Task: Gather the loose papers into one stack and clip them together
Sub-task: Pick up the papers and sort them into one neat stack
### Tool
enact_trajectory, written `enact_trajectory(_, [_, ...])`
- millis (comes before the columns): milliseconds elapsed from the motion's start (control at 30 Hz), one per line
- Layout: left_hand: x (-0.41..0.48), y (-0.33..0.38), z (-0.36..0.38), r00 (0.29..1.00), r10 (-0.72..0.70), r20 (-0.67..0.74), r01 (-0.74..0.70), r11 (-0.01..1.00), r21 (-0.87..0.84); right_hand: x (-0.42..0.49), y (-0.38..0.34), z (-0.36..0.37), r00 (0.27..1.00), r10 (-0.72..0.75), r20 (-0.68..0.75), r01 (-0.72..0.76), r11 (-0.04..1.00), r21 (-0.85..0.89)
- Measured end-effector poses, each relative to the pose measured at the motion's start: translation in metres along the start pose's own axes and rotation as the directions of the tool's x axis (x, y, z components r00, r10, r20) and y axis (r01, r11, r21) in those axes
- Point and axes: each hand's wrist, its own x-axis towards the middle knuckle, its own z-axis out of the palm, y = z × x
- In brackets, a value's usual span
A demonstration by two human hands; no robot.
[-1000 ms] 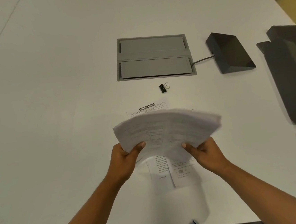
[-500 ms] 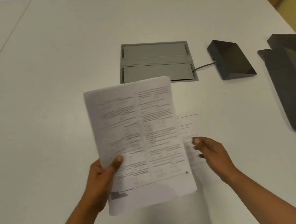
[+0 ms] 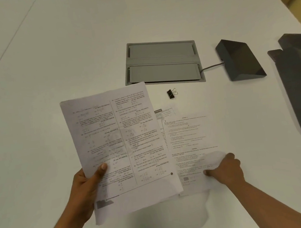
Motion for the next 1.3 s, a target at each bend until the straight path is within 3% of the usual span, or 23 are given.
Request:
enact_trajectory(100, [0.0, -0.003, 0.005, 1.0, -0.01, -0.005, 0.01, 1.0, 0.004, 0.0, 0.002, -0.002, 0.999, 0.038, 0.034, -0.042, 0.991, 0.125])
enact_trajectory(333, [0.002, -0.01, 0.005, 0.999, -0.01, -0.045, 0.011, 1.0, 0.02, -0.028, -0.009, 0.016, 0.998, -0.007, -0.057, 0.004, 0.999, -0.051])
enact_trajectory(667, [0.004, -0.014, 0.004, 0.995, -0.023, -0.1, 0.029, 0.998, 0.059, -0.031, -0.013, 0.02, 0.999, 0.008, 0.032, -0.013, 0.985, 0.172])
enact_trajectory(867, [0.006, -0.017, -0.001, 0.991, -0.028, -0.132, 0.042, 0.993, 0.107, -0.026, -0.003, 0.016, 0.999, -0.012, 0.035, -0.002, 0.922, 0.386])
enact_trajectory(933, [0.008, -0.017, -0.006, 0.988, -0.021, -0.152, 0.04, 0.992, 0.121, -0.024, 0.0, 0.009, 0.994, -0.092, 0.06, 0.052, 0.873, 0.485])
enact_trajectory(1033, [0.011, -0.014, -0.014, 0.984, -0.01, -0.18, 0.037, 0.989, 0.145, -0.025, 0.005, -0.011, 0.979, -0.136, 0.151, 0.0, 0.742, 0.67])
enact_trajectory(1167, [0.016, -0.009, -0.023, 0.976, -0.018, -0.216, 0.051, 0.987, 0.149, -0.024, 0.01, -0.043, 0.982, -0.161, 0.094, 0.027, 0.623, 0.782])
enact_trajectory(1300, [0.02, -0.006, -0.022, 0.978, -0.013, -0.209, 0.045, 0.988, 0.148, -0.038, 0.005, -0.074, 0.957, -0.285, 0.048, 0.103, 0.49, 0.866])
